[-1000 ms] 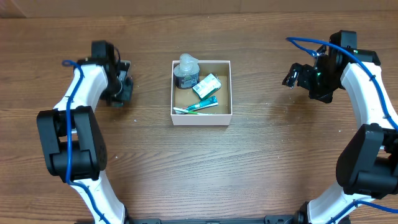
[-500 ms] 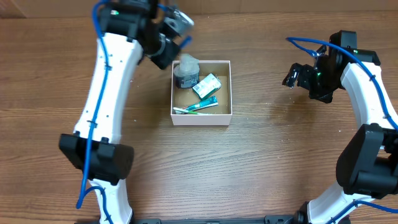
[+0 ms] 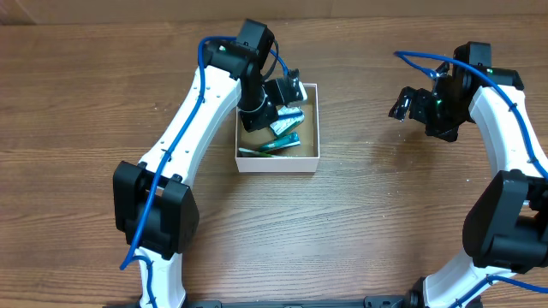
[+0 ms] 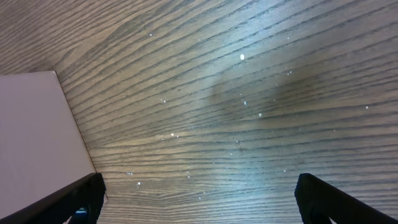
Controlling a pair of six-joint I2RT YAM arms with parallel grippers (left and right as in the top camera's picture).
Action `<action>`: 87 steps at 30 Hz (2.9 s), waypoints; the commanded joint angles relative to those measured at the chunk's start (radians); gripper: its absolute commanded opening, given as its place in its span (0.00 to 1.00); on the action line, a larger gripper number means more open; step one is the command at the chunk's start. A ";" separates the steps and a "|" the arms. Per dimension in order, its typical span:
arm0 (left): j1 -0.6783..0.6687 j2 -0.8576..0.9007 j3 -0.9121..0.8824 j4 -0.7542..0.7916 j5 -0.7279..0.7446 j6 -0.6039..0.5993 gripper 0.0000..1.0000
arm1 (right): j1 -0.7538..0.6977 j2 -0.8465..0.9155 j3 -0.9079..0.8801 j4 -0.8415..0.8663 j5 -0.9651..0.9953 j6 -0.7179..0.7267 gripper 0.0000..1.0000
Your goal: Pack container
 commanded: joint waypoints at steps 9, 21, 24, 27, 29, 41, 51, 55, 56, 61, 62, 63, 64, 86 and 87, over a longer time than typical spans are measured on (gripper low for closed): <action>-0.015 -0.069 0.186 -0.108 0.047 -0.101 0.91 | 0.000 -0.011 0.011 0.003 -0.008 -0.005 1.00; -0.015 -0.485 0.246 -0.100 -0.133 -0.516 1.00 | 0.000 -0.011 0.011 0.003 -0.008 -0.005 1.00; -0.015 -0.487 0.245 -0.100 -0.133 -0.516 1.00 | 0.000 -0.011 0.011 0.003 -0.008 -0.005 1.00; -0.015 -0.485 0.245 -0.157 -0.133 -0.516 1.00 | 0.000 -0.011 0.011 0.003 -0.008 -0.005 1.00; -0.015 -0.484 0.245 -0.177 -0.133 -0.516 1.00 | 0.000 -0.011 0.011 0.003 -0.008 -0.005 1.00; 0.167 -0.938 -0.490 0.314 -0.032 -0.502 1.00 | 0.000 -0.011 0.011 0.003 -0.008 -0.005 1.00; 0.351 -1.650 -1.557 1.030 0.078 -0.509 1.00 | 0.000 -0.011 0.011 0.003 -0.008 -0.005 1.00; 0.355 -1.815 -1.697 1.067 0.055 -0.509 1.00 | 0.000 -0.011 0.011 0.003 -0.008 -0.005 1.00; 0.356 -1.841 -1.715 1.066 0.051 -0.509 1.00 | 0.000 -0.011 0.011 0.003 -0.008 -0.005 1.00; 0.375 -1.982 -1.811 1.087 0.050 -0.512 1.00 | 0.000 -0.011 0.011 0.003 -0.008 -0.005 1.00; 0.375 -2.006 -1.830 1.099 0.050 -0.512 1.00 | 0.000 -0.011 0.011 0.003 -0.008 -0.005 1.00; 0.375 -2.025 -1.849 1.115 0.050 -0.512 1.00 | 0.000 -0.011 0.011 0.003 -0.008 -0.005 1.00; 0.375 -2.042 -1.863 1.123 0.049 -0.512 1.00 | 0.000 -0.011 0.011 0.003 -0.008 -0.005 1.00; 0.451 -2.061 -1.917 1.149 0.041 -0.512 1.00 | 0.000 -0.011 0.011 0.003 -0.008 -0.005 1.00; 0.451 -2.060 -1.917 1.149 0.042 -0.512 1.00 | 0.000 -0.011 0.011 0.003 -0.008 -0.005 1.00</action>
